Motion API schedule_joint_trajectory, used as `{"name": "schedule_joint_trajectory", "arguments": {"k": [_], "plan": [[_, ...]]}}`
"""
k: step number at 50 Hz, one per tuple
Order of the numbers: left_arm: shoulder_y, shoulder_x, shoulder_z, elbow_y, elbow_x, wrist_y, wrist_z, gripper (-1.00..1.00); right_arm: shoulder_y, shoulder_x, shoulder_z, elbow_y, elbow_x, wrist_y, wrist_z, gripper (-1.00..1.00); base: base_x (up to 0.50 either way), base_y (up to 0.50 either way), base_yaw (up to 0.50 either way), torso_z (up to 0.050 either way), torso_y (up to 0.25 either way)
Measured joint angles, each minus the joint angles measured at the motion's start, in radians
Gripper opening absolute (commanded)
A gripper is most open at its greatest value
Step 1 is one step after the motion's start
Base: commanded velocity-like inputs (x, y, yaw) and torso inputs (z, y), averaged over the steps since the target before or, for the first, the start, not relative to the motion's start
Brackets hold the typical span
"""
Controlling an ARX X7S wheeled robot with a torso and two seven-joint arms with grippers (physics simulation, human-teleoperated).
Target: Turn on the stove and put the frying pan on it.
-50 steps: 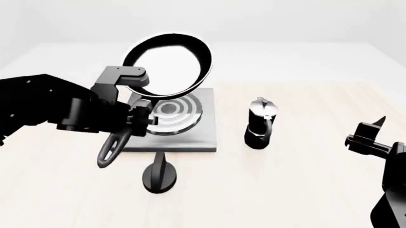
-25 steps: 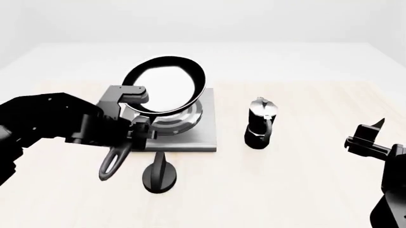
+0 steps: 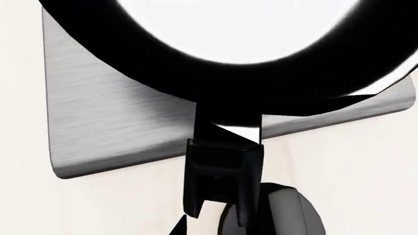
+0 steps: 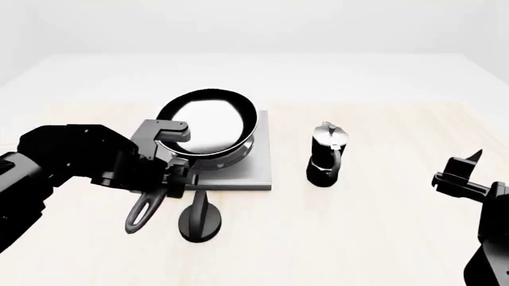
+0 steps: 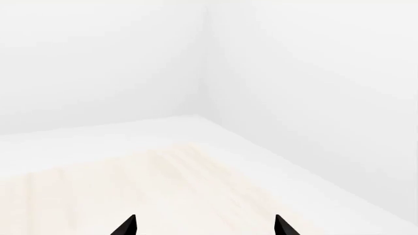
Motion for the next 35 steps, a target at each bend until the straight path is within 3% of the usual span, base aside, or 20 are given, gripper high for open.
{"name": "schedule_joint_trajectory", "arguments": {"k": [31,32,35], "plan": [[0.015,0.033,0.013,-0.057,0.022,0.001,0.034,-1.00,-0.015,0.001,0.004,0.008,0.006,-0.018,0.003,1.00,0.00,0.00,0.00,0.000,0.001],[0.015,0.032,0.012,-0.056,0.022,0.002,0.033,1.00,-0.015,0.001,0.004,0.008,0.007,-0.018,0.003,1.00,0.00,0.00,0.00,0.000,0.000],[0.009,0.030,-0.001,-0.053,0.026,0.005,0.028,1.00,-0.015,0.001,0.004,0.008,0.007,-0.018,0.004,1.00,0.00,0.00,0.00,0.000,0.003]]}}
